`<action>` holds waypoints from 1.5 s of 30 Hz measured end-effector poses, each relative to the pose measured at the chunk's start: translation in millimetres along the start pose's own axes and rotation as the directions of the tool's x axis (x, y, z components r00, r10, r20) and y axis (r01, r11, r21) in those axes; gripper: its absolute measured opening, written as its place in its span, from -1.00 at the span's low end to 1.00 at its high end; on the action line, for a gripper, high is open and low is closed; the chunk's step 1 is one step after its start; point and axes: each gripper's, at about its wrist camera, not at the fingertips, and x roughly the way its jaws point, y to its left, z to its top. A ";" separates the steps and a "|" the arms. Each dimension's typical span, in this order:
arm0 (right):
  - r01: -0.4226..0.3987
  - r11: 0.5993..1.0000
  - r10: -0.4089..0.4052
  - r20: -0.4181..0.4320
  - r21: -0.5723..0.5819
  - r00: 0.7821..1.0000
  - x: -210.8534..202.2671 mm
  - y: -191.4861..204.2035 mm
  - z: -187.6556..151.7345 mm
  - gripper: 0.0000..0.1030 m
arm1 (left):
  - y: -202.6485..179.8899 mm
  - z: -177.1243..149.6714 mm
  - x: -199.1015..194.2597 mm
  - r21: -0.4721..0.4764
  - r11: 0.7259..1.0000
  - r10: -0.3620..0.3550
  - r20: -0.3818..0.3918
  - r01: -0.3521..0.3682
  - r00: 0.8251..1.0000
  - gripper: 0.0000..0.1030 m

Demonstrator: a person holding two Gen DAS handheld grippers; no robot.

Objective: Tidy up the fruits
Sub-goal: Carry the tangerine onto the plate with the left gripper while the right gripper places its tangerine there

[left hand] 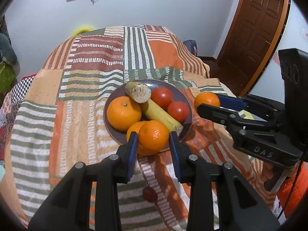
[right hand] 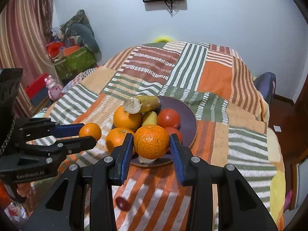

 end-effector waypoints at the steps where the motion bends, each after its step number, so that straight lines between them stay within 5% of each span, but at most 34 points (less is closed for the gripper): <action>1: -0.001 1.000 0.001 -0.001 0.000 1.000 3.0 -1.2 1.4 -0.31 | 0.3 1.6 2.5 0.000 1.000 0.000 -0.001 0.000 1.000 -0.36; 28: -0.037 0.999 0.037 -0.093 0.000 0.995 69.6 -19.8 13.6 -0.23 | 12.1 23.0 64.6 -0.027 1.000 -0.007 -0.078 0.005 0.997 -0.36; 45: -0.053 0.998 0.054 -0.013 0.020 0.998 -4.5 -0.4 3.7 -0.14 | 16.6 7.1 -15.2 -0.056 0.994 0.093 0.007 -0.093 0.996 -0.35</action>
